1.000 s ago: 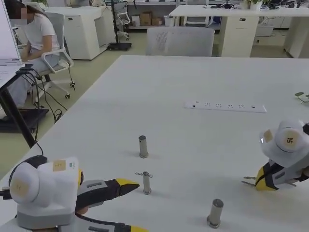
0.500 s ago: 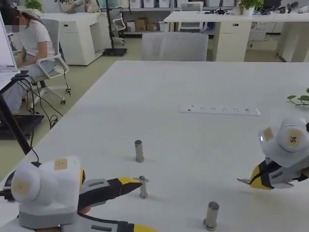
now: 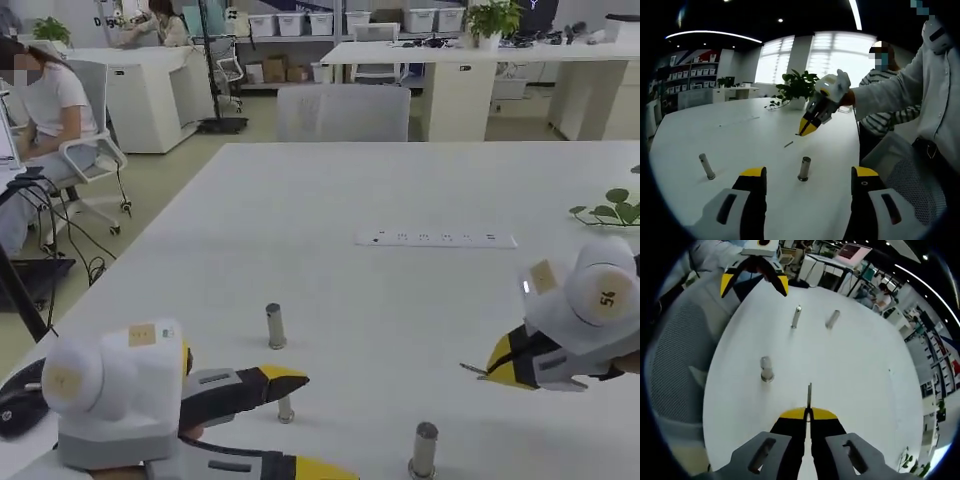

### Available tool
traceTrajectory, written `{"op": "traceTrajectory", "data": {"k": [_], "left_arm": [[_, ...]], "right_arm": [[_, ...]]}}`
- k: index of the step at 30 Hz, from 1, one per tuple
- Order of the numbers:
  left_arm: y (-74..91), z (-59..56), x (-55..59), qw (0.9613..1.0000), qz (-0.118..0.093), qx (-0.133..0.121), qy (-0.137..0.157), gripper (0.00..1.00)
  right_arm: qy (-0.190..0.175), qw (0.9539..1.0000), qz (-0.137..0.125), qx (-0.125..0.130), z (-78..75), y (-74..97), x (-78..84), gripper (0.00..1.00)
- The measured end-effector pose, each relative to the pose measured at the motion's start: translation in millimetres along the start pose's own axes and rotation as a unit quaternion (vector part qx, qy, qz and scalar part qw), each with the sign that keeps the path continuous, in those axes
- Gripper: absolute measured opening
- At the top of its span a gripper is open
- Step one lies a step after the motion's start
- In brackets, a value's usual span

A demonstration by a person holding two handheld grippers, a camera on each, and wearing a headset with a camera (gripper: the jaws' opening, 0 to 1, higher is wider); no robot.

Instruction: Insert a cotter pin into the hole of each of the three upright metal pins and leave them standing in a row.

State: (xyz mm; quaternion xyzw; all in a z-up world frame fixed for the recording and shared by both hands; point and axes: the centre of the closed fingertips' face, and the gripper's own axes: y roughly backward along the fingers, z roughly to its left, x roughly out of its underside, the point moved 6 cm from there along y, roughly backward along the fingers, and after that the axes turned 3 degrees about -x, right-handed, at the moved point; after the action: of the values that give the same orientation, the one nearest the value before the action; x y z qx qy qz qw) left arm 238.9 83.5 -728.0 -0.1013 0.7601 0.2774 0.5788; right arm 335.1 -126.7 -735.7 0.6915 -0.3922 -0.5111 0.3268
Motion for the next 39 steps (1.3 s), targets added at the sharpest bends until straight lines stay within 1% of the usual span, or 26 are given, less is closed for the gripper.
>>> {"op": "traceTrajectory", "data": {"k": [4,7,9,12,17,18,19,20,21,24,26,28,31,33,34,36,38,39], "left_arm": [[-5.6,-4.2,-2.3,1.0000,0.002,0.004,0.000,0.66],[-8.5,-6.6,-4.3,1.0000,0.001,0.006,0.001,0.64],[-10.6,-8.2,-6.7,1.0000,0.000,0.004,0.001,0.61],[-14.5,-10.2,-9.6,1.0000,-0.004,0.001,0.007,0.60],[-19.7,-14.3,-12.1,0.9999,-0.003,-0.002,0.012,0.58],[-20.8,-14.4,-13.7,0.9999,-0.007,-0.006,0.009,0.57],[-21.5,-14.6,-14.6,0.9999,-0.007,-0.006,0.011,0.56],[-23.2,-15.7,-15.8,0.9997,-0.006,-0.001,0.025,0.54],[-24.3,-16.2,-16.6,0.9995,-0.006,0.000,0.031,0.51],[-28.4,-17.9,-19.0,0.9990,-0.007,0.001,0.044,0.45],[-32.1,-19.2,-19.4,0.9986,-0.003,0.001,0.052,0.42],[-35.3,-21.7,-19.5,0.9977,0.000,0.005,0.067,0.38],[-39.7,-23.5,-19.9,0.9955,0.000,0.007,0.095,0.32],[-41.6,-24.0,-19.2,0.9936,0.005,0.007,0.113,0.27],[-43.4,-25.5,-19.2,0.9927,0.006,0.013,0.120,0.26],[-45.8,-26.6,-18.2,0.9902,0.011,0.012,0.139,0.25],[-48.5,-29.0,-17.8,0.9886,0.013,0.018,0.149,0.25],[-49.8,-29.4,-17.5,0.9885,0.014,0.017,0.150,0.24]], "right_arm": [[0.019,0.9998,-0.006,0.009,7.8,6.6,-11.2,0.03],[0.025,0.9996,-0.011,0.012,12.9,11.0,-18.4,0.03],[0.033,0.9992,-0.015,0.017,16.6,14.8,-24.4,0.03],[0.049,0.9982,-0.022,0.027,24.1,20.0,-34.7,0.03],[0.067,0.9969,-0.030,0.031,35.2,22.8,-46.5,0.03],[0.071,0.9965,-0.032,0.032,38.5,23.4,-49.7,0.03],[0.074,0.9962,-0.033,0.033,40.1,23.7,-51.4,0.03],[0.076,0.9960,-0.034,0.033,42.9,24.2,-53.9,0.03],[0.077,0.9958,-0.037,0.033,44.4,24.4,-55.5,0.03],[0.087,0.9947,-0.040,0.038,49.8,24.4,-59.7,0.03],[0.095,0.9939,-0.041,0.038,54.2,24.5,-61.8,0.03],[0.100,0.9933,-0.042,0.038,57.9,24.6,-63.3,0.03],[0.106,0.9926,-0.043,0.039,62.3,24.6,-64.0,0.03],[0.108,0.9925,-0.043,0.039,63.9,24.6,-64.1,0.03],[0.107,0.9926,-0.044,0.038,64.6,24.7,-64.2,0.03],[0.106,0.9926,-0.046,0.036,66.9,24.9,-65.2,0.03],[0.109,0.9923,-0.046,0.036,68.7,24.8,-66.0,0.03],[0.110,0.9922,-0.046,0.036,68.9,24.8,-66.1,0.03]]}}
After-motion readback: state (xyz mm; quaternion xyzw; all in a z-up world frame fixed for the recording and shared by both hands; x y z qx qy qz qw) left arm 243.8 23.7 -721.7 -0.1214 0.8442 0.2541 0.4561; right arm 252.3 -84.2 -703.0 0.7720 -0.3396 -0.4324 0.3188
